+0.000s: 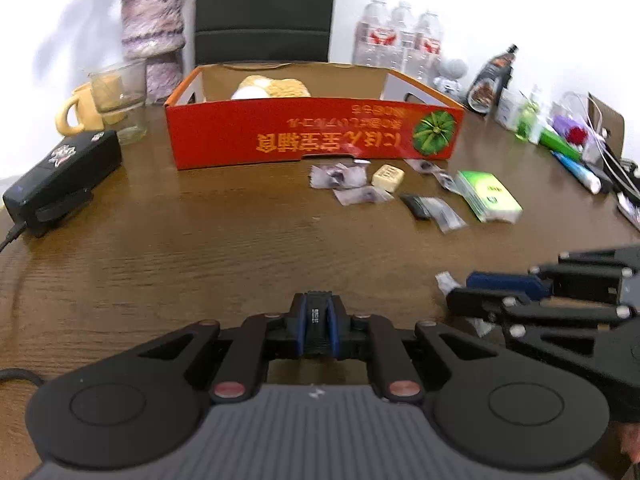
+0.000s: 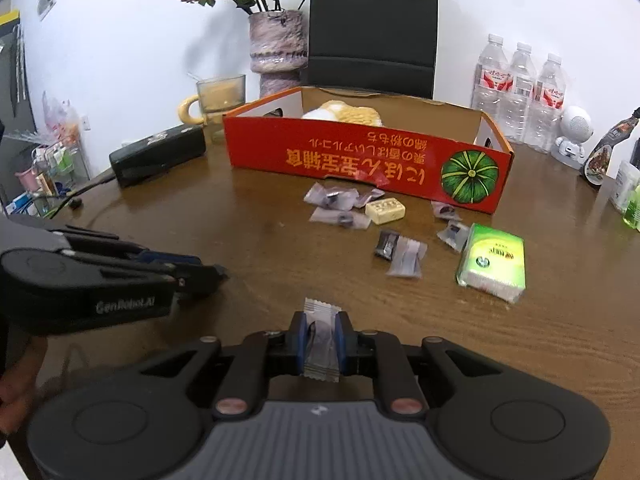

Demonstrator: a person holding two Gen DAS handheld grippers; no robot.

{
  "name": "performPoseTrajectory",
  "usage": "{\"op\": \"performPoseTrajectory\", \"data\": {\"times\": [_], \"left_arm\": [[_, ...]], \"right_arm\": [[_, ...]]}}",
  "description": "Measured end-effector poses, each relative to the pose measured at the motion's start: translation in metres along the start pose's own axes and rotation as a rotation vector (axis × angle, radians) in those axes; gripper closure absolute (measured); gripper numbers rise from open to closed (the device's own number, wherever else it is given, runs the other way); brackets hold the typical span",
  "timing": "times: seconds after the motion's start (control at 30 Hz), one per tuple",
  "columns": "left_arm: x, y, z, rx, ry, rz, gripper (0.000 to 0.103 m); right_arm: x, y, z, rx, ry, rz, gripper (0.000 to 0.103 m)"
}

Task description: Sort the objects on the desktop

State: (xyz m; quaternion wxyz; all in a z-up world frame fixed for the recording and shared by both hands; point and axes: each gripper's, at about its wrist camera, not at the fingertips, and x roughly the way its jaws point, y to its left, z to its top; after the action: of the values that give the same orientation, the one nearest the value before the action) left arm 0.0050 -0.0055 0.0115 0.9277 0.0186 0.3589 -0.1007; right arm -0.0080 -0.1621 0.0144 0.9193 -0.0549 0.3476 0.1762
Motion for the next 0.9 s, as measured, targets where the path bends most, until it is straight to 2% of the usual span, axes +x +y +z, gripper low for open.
{"op": "performPoseTrajectory", "data": {"times": [0.1,0.13,0.17,0.2,0.27,0.37,0.4,0.43,0.57,0.73,0.83,0.9], "left_arm": [[0.0,-0.003,-0.001,0.02,-0.003,0.009,0.089],[-0.001,-0.004,-0.001,0.023,-0.002,0.011,0.082],[-0.001,-0.005,-0.002,0.025,0.0,0.017,0.071],[-0.001,-0.005,-0.002,0.029,0.002,0.017,0.067],[-0.002,-0.008,-0.004,0.04,0.0,0.022,0.065],[-0.001,-0.009,-0.005,0.051,0.0,0.024,0.068],[-0.001,-0.009,-0.004,0.05,-0.003,0.015,0.084],[-0.001,-0.007,-0.003,0.039,-0.001,0.012,0.092],[-0.005,-0.003,0.002,0.003,-0.014,0.01,0.093],[-0.028,0.0,0.031,0.014,-0.125,0.006,0.093],[-0.04,0.008,0.074,0.004,-0.207,0.016,0.093],[-0.038,0.023,0.115,-0.062,-0.228,-0.017,0.092]], "right_arm": [[0.001,-0.001,-0.002,0.012,0.0,-0.029,0.084],[0.001,-0.001,-0.002,0.014,0.0,-0.03,0.084],[0.002,-0.001,-0.003,0.014,-0.001,-0.029,0.084],[0.002,-0.002,-0.003,0.015,-0.001,-0.028,0.084],[0.002,-0.002,-0.004,0.016,-0.002,-0.026,0.084],[0.003,-0.003,-0.005,0.016,-0.003,-0.018,0.086],[0.003,-0.003,-0.004,0.017,-0.004,-0.014,0.087],[0.003,-0.003,-0.004,0.017,-0.004,-0.011,0.088],[-0.003,-0.006,0.001,0.041,-0.029,-0.006,0.089],[-0.021,-0.022,0.023,0.054,-0.105,-0.023,0.089],[-0.035,-0.042,0.056,0.067,-0.175,-0.042,0.089],[-0.045,-0.059,0.087,0.09,-0.227,-0.036,0.089]]}}
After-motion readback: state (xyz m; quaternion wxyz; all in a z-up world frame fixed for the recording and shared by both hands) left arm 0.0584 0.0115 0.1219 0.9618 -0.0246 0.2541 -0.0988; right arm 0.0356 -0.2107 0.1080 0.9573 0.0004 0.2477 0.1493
